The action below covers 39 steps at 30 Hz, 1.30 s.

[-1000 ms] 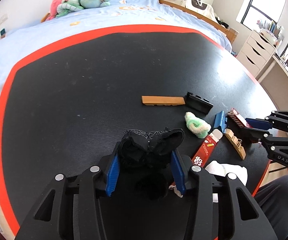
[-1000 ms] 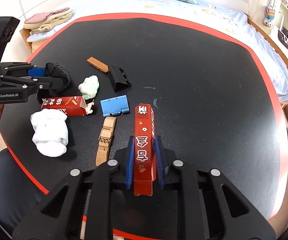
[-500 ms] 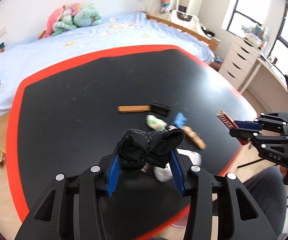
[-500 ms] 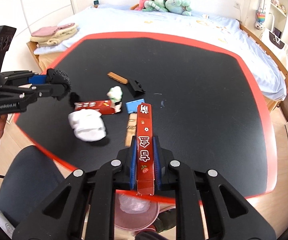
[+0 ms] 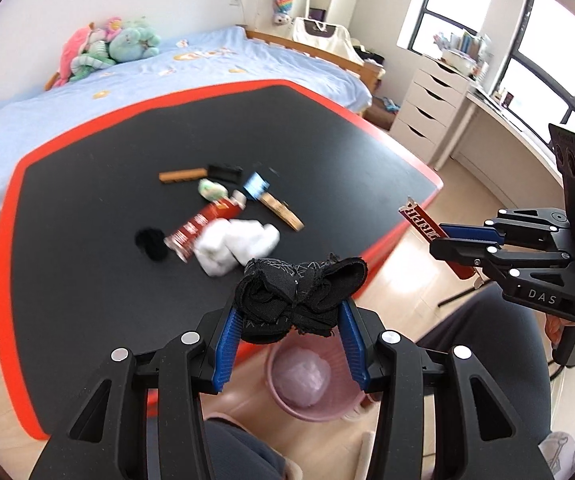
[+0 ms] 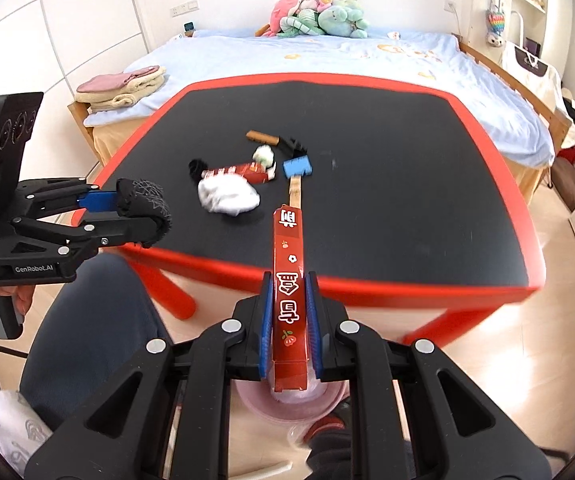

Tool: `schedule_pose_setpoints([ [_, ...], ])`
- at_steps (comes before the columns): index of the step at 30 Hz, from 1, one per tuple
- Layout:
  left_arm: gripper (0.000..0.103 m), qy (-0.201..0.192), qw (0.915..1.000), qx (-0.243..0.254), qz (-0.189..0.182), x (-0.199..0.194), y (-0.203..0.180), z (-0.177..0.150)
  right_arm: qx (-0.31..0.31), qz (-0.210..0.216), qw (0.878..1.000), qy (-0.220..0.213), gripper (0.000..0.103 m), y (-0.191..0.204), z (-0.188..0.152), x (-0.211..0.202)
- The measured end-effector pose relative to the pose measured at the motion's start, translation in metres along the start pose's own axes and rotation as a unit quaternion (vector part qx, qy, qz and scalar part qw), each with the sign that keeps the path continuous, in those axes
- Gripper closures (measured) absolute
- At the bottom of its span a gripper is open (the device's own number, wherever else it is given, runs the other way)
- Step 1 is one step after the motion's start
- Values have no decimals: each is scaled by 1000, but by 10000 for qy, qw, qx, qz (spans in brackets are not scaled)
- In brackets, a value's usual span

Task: Collect trash
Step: 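Carry the black sock and red box with both tools over the pink wastebasket, then open both tools to drop the sock and box into the wastebasket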

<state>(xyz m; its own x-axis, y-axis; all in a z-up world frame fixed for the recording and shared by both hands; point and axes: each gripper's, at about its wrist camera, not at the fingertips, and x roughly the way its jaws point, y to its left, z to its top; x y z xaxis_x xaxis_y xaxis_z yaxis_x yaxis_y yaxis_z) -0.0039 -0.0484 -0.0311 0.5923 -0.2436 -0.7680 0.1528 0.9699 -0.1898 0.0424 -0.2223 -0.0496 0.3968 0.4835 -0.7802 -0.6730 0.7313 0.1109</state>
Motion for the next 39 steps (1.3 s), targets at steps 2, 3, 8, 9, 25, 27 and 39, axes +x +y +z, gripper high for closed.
schedule_pose_setpoints([
  [2, 59, 65, 9999, 45, -72, 2, -7, -8, 67, 14, 10000, 34, 88, 0, -12, -3],
  [3, 59, 88, 9999, 65, -97, 2, -11, -10, 112, 24, 9999, 56, 88, 0, -19, -5],
  [8, 59, 215, 9993, 144, -258, 9, -28, -22, 245, 78, 9995, 175, 88, 2, -40, -7],
  [9, 59, 230, 9992, 159, -274, 10, -32, -23, 265, 87, 9994, 197, 88, 2, -43, -6],
  [25, 25, 270, 9983, 222, -456, 15, -46, -23, 315, 157, 9992, 205, 46, 1, -53, -4],
  [27, 14, 193, 9988, 194, -408, 14, -45, -23, 396, 112, 9991, 120, 25, -2, -53, -6],
  [39, 8, 146, 9997, -195, -73, 6, -21, -22, 600, -10, 9981, 159, 4, -5, -52, -1],
])
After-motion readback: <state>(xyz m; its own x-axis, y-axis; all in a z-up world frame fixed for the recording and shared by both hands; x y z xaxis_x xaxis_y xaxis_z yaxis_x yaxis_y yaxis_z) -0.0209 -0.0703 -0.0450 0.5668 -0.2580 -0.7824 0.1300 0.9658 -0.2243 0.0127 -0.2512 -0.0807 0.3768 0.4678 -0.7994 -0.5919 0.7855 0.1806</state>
